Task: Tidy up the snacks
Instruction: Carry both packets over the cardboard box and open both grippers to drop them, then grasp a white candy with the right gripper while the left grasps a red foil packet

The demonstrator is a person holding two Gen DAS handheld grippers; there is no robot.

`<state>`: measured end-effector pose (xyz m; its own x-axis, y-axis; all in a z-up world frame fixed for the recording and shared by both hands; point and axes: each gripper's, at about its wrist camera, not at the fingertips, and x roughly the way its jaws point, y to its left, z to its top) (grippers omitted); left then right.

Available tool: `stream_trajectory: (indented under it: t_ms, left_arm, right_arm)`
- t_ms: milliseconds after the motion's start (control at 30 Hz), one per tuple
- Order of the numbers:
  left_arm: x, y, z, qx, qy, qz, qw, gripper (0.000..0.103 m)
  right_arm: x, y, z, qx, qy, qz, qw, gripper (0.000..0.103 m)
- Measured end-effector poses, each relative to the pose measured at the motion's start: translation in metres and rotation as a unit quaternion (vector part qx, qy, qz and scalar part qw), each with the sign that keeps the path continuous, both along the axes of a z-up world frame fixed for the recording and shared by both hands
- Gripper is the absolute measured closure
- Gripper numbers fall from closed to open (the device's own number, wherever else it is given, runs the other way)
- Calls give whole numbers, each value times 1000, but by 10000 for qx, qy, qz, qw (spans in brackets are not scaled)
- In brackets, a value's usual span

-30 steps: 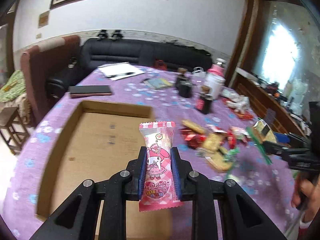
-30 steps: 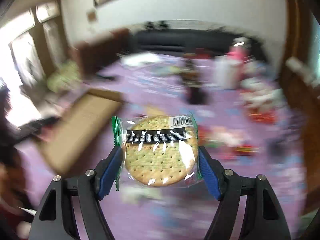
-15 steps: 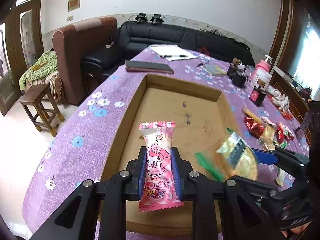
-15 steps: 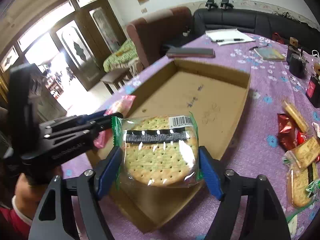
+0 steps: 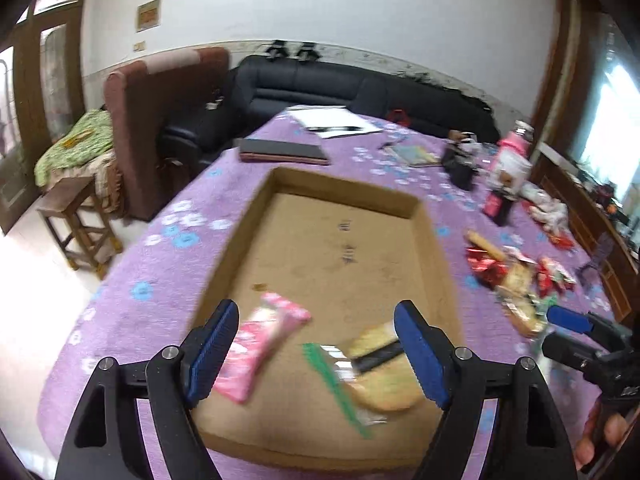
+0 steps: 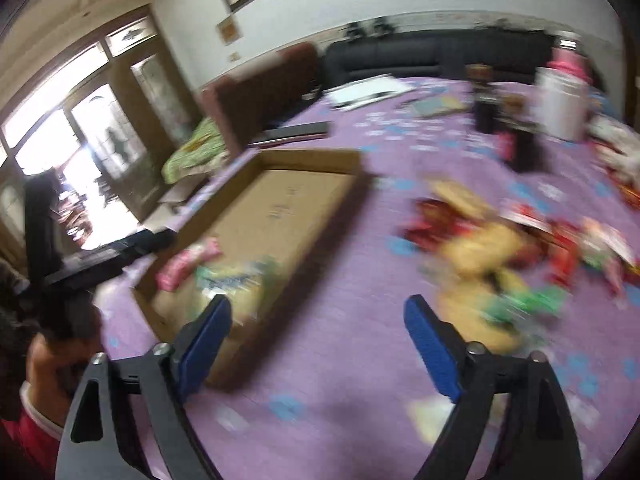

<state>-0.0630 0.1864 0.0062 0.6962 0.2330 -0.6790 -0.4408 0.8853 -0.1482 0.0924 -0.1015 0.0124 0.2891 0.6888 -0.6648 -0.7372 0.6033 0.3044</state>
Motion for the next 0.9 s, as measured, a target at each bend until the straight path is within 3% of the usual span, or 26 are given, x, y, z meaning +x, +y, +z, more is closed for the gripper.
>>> stream_trajectory:
  t_ms: [67, 200, 500, 567, 633, 667, 733, 767, 800, 900]
  left_arm:
    - [6, -15, 3, 25, -30, -198, 9998, 20]
    - [31, -60, 2, 167, 17, -733, 9972, 16]
    - [63, -104, -7, 238, 283, -1182, 9923, 16]
    - [69, -107, -9, 255, 329, -1197, 9919, 16]
    - [76, -112, -10, 323, 390, -1212, 9913, 16]
    - [79, -114, -10, 354, 394, -1219, 9911, 16]
    - [89, -117, -10, 363, 423, -1244, 9907, 16]
    - [94, -119, -10, 349, 428, -1247, 9907, 16]
    - [101, -120, -11, 333, 458, -1234, 9907, 16]
    - [123, -124, -12, 276, 494, -1180, 9914, 16]
  right_arm:
    - [1, -30, -11, -232, -146, -345, 9990, 9]
    - [7, -60, -36, -487, -10, -583, 9971, 9]
    - [6, -46, -47, -765, -263, -154, 9966, 11]
    - [6, -39, -51, -858, -239, -49, 9960, 19]
    - [9, -35, -56, -946, -178, -19, 9954, 37]
    - [10, -34, -57, -992, -191, -37, 9949, 40]
    - [10, -34, -57, -1072, -241, -69, 9939, 73]
    - [12, -36, -56, -1071, -224, -96, 9939, 79]
    - [14, -40, -57, -964, -97, -117, 9952, 94]
    - [17, -52, -57, -813, 47, -205, 9965, 99]
